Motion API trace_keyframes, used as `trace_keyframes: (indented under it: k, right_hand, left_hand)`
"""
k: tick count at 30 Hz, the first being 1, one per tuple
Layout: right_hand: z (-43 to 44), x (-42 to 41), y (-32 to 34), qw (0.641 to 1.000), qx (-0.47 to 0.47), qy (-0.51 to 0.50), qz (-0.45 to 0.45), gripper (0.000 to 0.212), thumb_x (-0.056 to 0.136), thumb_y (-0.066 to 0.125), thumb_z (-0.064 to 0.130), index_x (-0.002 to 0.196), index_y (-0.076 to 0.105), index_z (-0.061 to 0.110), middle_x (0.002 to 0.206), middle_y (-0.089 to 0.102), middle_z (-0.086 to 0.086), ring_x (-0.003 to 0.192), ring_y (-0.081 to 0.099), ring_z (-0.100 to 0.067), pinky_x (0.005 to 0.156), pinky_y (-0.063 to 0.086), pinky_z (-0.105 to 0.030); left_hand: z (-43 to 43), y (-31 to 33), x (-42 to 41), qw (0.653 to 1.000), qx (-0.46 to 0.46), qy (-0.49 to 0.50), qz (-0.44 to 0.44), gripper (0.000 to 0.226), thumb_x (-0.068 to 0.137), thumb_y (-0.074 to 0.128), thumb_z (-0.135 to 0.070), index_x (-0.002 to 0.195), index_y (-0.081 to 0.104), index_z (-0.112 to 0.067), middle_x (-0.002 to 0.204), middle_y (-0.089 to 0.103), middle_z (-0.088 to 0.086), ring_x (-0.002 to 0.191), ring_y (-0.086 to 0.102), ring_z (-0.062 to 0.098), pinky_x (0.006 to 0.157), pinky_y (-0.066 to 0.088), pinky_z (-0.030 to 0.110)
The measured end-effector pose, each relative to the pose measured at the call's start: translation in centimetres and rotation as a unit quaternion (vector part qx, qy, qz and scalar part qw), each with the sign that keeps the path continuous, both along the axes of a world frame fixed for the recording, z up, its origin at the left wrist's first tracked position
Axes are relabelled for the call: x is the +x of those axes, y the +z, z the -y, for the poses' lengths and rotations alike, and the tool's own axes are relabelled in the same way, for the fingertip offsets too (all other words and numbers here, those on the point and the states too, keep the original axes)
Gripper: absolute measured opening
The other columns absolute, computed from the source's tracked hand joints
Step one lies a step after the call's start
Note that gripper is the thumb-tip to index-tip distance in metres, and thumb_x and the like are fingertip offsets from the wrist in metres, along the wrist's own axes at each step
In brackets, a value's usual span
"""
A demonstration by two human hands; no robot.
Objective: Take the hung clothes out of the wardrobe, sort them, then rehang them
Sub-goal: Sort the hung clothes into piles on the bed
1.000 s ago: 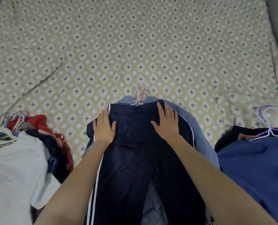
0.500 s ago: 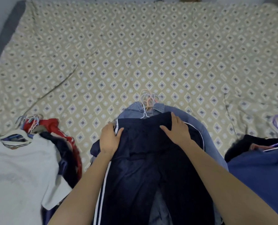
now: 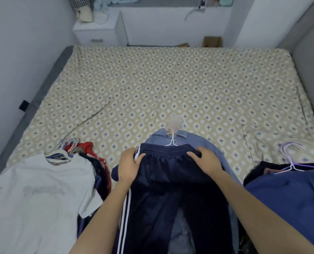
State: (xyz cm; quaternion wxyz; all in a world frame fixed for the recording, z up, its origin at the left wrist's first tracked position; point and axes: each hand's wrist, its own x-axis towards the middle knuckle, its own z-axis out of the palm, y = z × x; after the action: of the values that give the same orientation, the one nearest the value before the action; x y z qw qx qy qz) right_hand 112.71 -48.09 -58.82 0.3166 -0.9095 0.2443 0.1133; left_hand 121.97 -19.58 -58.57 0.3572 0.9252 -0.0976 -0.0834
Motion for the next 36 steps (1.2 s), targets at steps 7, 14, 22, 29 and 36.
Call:
trace_keyframes:
  k: [7,14,22,29,36]
  right_hand:
    - [-2.8,-4.9,7.0,0.999,0.000,-0.029,0.036,0.049,0.094,0.057,0.050,0.063,0.034,0.019,0.056,0.039,0.003,0.052,0.039,-0.013,0.049,0.024,-0.033]
    - [-7.4,-11.2,13.1,0.995,-0.022,-0.058,0.078,0.053,0.091,0.059,0.052,0.060,0.032,0.019,0.055,0.040,0.000,0.053,0.040,-0.018,0.049,0.025,-0.036]
    - [-12.8,-19.8,18.7,0.986,-0.076,-0.087,0.120,0.054,0.089,0.059,0.057,0.061,0.035,0.017,0.056,0.043,-0.001,0.052,0.040,-0.015,0.049,0.026,-0.035]
    - [-15.4,-27.4,22.0,0.979,-0.080,-0.113,0.149,0.053,0.088,0.060,0.057,0.063,0.041,0.014,0.058,0.048,-0.001,0.057,0.045,-0.020,0.049,0.027,-0.034]
    - [-13.8,-33.9,25.2,0.977,-0.088,-0.123,0.150,0.049,0.088,0.059,0.058,0.061,0.045,0.020,0.064,0.053,0.003,0.068,0.051,-0.022,0.052,0.029,-0.031]
  left_hand:
    - [-2.9,5.6,-4.4,0.999,-0.027,-0.001,0.031,0.031,0.093,0.066,-0.036,0.072,0.052,-0.018,0.071,0.054,-0.002,0.070,0.048,0.017,0.066,0.033,0.029]
    - [-6.8,10.7,-9.2,0.996,-0.042,-0.027,0.068,0.034,0.093,0.066,-0.031,0.070,0.054,-0.010,0.067,0.056,0.003,0.066,0.051,0.021,0.063,0.041,0.039]
    - [-11.7,15.1,-15.5,0.990,-0.047,-0.073,0.111,0.043,0.092,0.066,-0.039,0.063,0.045,-0.014,0.058,0.047,0.000,0.058,0.044,0.017,0.056,0.030,0.036]
    - [-13.7,18.9,-21.3,0.988,-0.061,-0.078,0.119,0.051,0.089,0.065,-0.049,0.066,0.051,-0.006,0.061,0.053,0.008,0.062,0.051,0.025,0.058,0.040,0.043]
    - [-11.6,21.7,-27.4,0.988,-0.065,-0.071,0.123,0.043,0.088,0.068,-0.046,0.067,0.056,-0.011,0.063,0.058,0.003,0.063,0.056,0.023,0.060,0.043,0.041]
